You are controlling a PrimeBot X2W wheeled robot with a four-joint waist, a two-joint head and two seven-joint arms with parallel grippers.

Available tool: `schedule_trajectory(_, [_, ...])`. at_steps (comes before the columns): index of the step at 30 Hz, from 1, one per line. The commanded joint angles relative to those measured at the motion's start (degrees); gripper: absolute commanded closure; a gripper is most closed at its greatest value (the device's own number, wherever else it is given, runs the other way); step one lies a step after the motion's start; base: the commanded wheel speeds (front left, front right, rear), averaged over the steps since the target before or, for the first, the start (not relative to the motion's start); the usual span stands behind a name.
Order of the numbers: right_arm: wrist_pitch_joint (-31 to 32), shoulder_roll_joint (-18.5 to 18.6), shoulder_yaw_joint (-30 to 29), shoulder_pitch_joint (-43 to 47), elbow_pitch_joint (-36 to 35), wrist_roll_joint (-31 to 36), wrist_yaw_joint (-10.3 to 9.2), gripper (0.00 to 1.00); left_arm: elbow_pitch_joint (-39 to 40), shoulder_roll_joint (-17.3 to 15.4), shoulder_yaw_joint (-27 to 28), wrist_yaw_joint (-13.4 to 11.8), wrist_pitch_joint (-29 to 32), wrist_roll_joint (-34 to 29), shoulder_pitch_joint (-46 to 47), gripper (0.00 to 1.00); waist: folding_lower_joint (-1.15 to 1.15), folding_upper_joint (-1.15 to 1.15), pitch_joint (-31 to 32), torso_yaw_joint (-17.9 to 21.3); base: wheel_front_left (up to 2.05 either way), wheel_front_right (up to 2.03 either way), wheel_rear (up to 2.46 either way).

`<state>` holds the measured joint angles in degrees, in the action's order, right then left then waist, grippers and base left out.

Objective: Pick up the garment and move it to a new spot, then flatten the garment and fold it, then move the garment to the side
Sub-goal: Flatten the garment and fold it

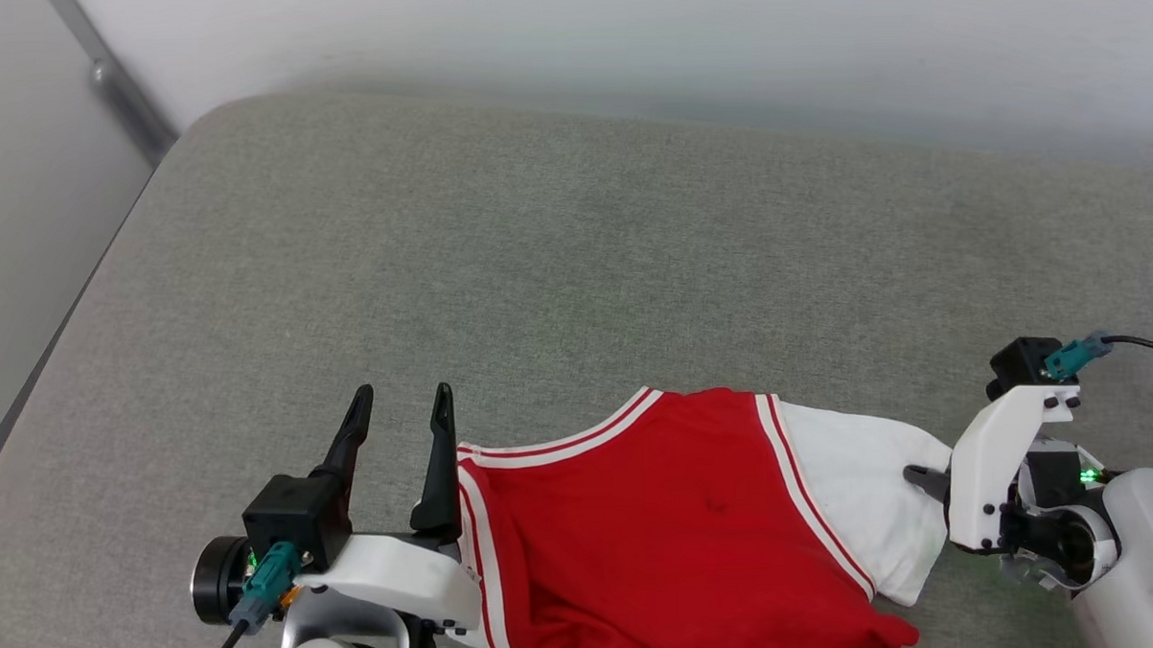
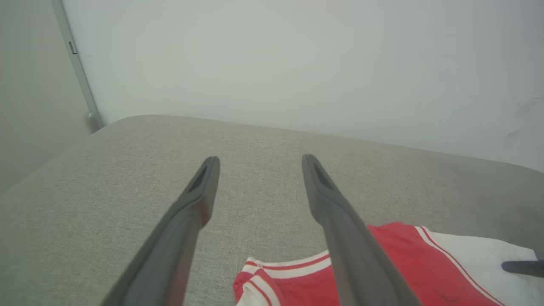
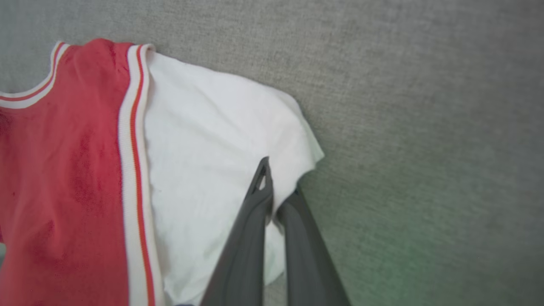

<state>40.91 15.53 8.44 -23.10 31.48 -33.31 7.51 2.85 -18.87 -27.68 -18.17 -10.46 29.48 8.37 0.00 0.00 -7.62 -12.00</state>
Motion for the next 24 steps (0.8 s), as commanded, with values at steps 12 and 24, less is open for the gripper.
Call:
schedule_trajectory(12, [-7.8,6.21,-3.7,2.53,-5.31,0.29,-0.04,1.0,-2.26,-5.21,3.13,1.4,8.56,5.37,-0.08,0.0,0.0,0.0,4.5,7.3,0.0,0.0,0.0])
schedule_trajectory(24, [-5.25,2.54,-9.42,9.05,-19.24,5.02,-0.03,1.0,-6.02,-13.17,0.73,4.56,38.23,16.53,3.01,0.0,0.0,0.0,0.2,13.95,0.0,0.0,0.0])
